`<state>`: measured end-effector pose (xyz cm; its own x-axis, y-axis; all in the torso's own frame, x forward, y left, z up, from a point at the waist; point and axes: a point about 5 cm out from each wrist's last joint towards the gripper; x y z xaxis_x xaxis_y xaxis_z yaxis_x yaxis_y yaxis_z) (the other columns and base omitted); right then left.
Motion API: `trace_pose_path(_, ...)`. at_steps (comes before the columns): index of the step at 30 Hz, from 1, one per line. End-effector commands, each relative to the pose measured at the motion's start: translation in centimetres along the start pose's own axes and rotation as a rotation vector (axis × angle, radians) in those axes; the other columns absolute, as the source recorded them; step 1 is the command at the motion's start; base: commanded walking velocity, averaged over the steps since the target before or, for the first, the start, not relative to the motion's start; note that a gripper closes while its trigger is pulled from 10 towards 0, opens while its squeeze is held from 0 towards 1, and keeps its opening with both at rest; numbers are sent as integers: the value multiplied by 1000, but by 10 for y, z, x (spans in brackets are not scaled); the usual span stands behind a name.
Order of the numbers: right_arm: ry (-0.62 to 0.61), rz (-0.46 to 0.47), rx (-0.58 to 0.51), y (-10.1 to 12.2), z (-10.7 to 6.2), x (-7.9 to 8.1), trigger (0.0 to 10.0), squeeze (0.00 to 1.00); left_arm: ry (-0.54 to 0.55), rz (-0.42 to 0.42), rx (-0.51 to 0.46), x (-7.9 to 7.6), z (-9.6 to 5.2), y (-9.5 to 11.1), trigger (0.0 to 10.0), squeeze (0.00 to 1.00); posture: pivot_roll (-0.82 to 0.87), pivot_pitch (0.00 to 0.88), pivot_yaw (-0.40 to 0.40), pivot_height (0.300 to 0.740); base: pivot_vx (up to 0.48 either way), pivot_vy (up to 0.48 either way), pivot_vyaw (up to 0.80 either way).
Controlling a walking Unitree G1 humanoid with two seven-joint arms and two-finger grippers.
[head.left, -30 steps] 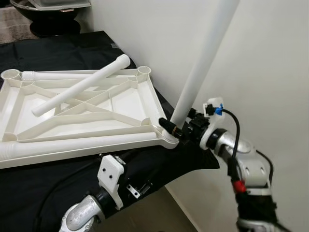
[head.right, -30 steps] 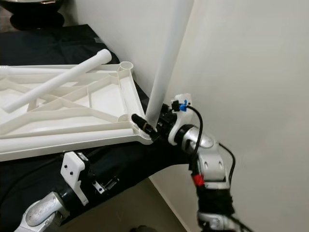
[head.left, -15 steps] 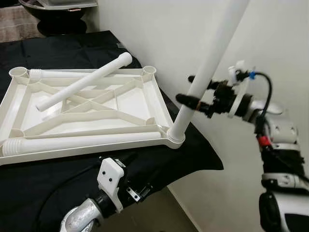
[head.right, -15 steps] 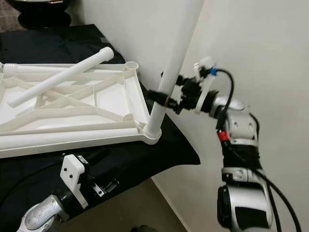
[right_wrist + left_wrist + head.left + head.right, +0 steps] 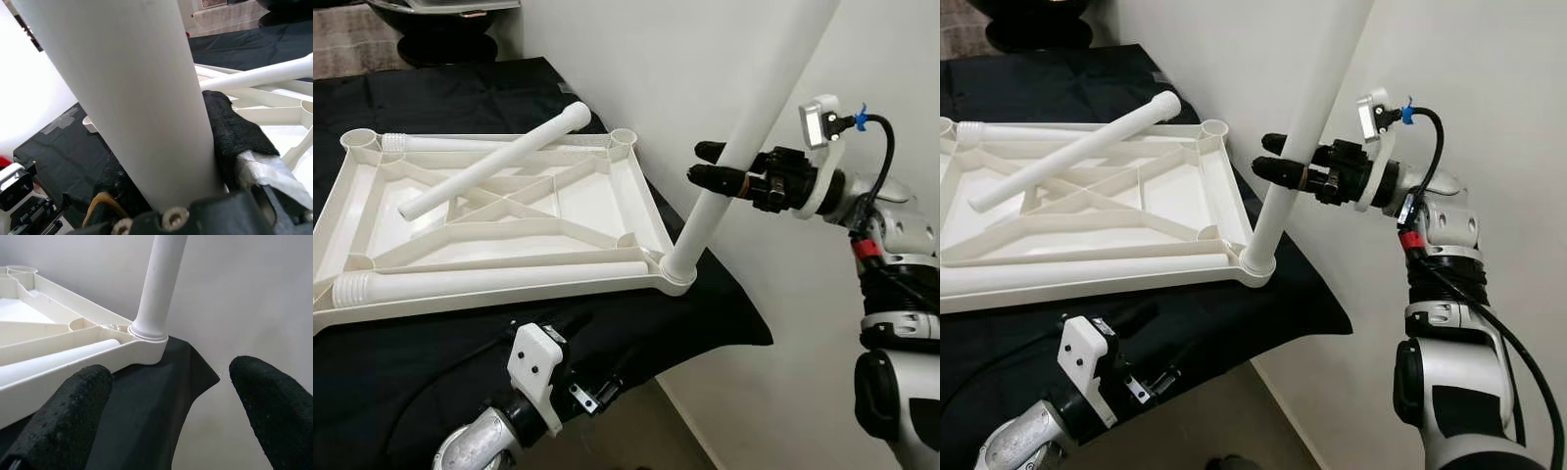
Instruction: Building children table
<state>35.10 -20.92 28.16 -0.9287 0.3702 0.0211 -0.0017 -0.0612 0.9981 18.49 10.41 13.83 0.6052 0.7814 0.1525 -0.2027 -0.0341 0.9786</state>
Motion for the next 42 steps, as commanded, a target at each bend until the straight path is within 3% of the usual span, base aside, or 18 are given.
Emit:
trace_pose_path(1,1,-39,25,5,-7,1,0,0,-8,-15,0,-5,1,0,10000,0,32,143,-155,740,0,0,0)
trace_pose_path(7,-201,-33,59,-18,1,4,0,0,-8,-20,-2,-6,2,0,10000,0,10,141,-164,740,0,0,0)
trace_pose_path(9,-451,-17,80,-37,11,7,0,0,-8,-20,-3,-6,1,0,10000,0,11,142,-181,740,0,0,0)
trace_pose_path(10,-795,-19,89,-52,7,4,0,0,-7,-20,-2,-6,1,-1,10000,0,6,127,-201,740,0,0,0)
trace_pose_path(11,-795,-19,89,-52,7,4,0,0,-7,-20,-2,-6,1,-1,10000,0,6,127,-201,740,0,0,0)
trace_pose_path(12,-1038,-30,96,-61,-1,4,0,0,-7,-20,0,-6,1,-2,10000,0,6,127,-201,740,0,0,0)
trace_pose_path(13,-1038,-30,96,-61,-1,4,0,0,-7,-20,0,-6,1,-2,10000,0,6,127,-201,740,0,0,0)
trace_pose_path(14,-1152,93,158,-112,11,43,0,0,-4,-18,2,-5,3,-5,10000,0,9,104,-191,740,0,0,0)
trace_pose_path(17,-1108,162,168,-130,21,60,0,0,-3,-16,5,-4,5,-7,10000,0,7,87,-192,740,0,0,0)
trace_pose_path(20,-1093,194,162,-132,29,58,0,0,-3,-15,7,-2,6,-9,10000,0,4,71,-192,740,0,0,0)
trace_pose_path(22,-1032,222,129,-125,50,56,0,0,0,-8,8,1,9,-12,10000,0,5,49,-197,740,0,0,0)
trace_pose_path(25,-961,239,142,-123,61,57,0,0,5,-4,7,4,11,-14,10000,0,3,40,-197,740,0,0,0)
trace_pose_path(26,-928,238,117,-117,67,58,10000,0,12,2,5,6,13,-14,10000,0,5,33,-195,740,0,0,0)
trace_pose_path(29,-882,230,114,-114,71,58,10000,0,18,7,4,7,14,-15,10000,0,4,29,-194,740,0,0,0)
trace_pose_path(30,-840,232,80,-107,74,59,10000,1000,25,10,3,8,15,-15,10000,0,3,22,-191,740,0,0,0)
trace_pose_path(33,-562,185,-21,-84,75,60,10000,1000,33,14,-1,9,16,-16,10000,0,2,20,-189,740,0,0,0)
trace_pose_path(40,-410,115,-28,-69,61,53,10000,1000,36,12,-8,8,17,-15,10000,0,7,29,-189,740,0,0,0)
trace_pose_path(42,-289,14,35,-56,39,31,10000,1000,45,12,-15,6,16,-13,10000,0,16,52,-185,740,0,0,0)
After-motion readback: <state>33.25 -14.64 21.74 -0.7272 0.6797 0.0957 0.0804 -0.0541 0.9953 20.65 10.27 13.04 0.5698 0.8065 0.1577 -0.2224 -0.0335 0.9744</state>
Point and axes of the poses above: a point about 5 cm out from each wrist's last joint towards the gripper, its own z axis pointing out of the wrist towards the gripper, its own y axis along the axis of the wrist's last joint, x = y × z, and after that the axes turned 11 degrees about z, right-handed
